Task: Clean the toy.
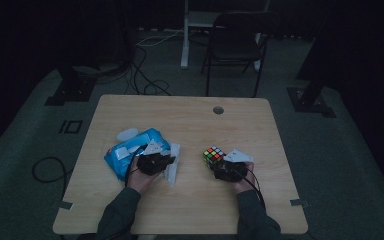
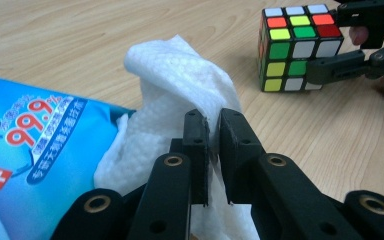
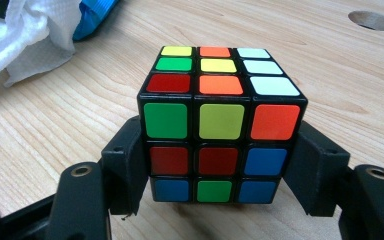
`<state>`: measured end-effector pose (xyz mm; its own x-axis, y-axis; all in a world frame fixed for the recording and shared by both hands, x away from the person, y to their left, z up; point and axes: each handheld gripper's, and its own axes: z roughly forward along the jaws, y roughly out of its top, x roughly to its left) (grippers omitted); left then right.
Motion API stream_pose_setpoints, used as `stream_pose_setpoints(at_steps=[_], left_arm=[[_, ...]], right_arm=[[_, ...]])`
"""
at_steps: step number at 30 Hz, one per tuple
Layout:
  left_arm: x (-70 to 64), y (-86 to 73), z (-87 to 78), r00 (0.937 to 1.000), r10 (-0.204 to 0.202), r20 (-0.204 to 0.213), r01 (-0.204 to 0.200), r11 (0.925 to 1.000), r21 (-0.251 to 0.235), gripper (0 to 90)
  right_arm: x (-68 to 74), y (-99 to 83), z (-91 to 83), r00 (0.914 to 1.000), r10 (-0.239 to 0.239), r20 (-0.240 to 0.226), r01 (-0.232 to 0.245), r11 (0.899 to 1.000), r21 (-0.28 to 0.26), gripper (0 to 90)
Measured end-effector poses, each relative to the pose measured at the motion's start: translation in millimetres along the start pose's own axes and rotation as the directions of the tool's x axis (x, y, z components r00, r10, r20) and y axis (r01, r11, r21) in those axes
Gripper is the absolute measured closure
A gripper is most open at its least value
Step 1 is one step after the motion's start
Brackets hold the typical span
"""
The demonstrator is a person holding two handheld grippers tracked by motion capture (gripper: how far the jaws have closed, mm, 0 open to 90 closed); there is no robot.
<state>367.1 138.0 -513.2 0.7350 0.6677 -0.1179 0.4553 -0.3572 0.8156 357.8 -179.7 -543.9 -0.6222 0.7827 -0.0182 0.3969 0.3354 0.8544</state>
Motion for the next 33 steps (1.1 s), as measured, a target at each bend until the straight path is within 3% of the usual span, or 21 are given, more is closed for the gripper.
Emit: stream_pose_setpoints(at_steps=[9,16,23,33], left_arm=[[4.6,-7.2,-5.6,0.9997,-0.016,-0.017,0.016,0.9999,0.005,80.4],[6.2,-7.9,-9.3,0.9994,-0.026,-0.021,0.026,0.9997,-0.002,73.1],[6.0,-8.2,-12.1,0.9993,-0.034,-0.016,0.033,0.9993,-0.016,62.5],[6.3,-4.5,-21.9,0.9994,-0.032,-0.011,0.031,0.9972,-0.068,51.9]], right_arm=[[-0.8,-1.0,0.9,0.9999,0.009,-0.013,-0.009,1.000,0.019,32.6],[-0.4,-0.4,0.5,0.9996,0.013,-0.024,-0.012,1.000,0.010,29.5],[-0.2,1.6,-2.7,0.9997,0.014,-0.020,-0.015,1.000,-0.021,21.2],[1.8,6.1,-9.9,0.9995,0.004,-0.032,-0.006,0.997,-0.075,18.9]])
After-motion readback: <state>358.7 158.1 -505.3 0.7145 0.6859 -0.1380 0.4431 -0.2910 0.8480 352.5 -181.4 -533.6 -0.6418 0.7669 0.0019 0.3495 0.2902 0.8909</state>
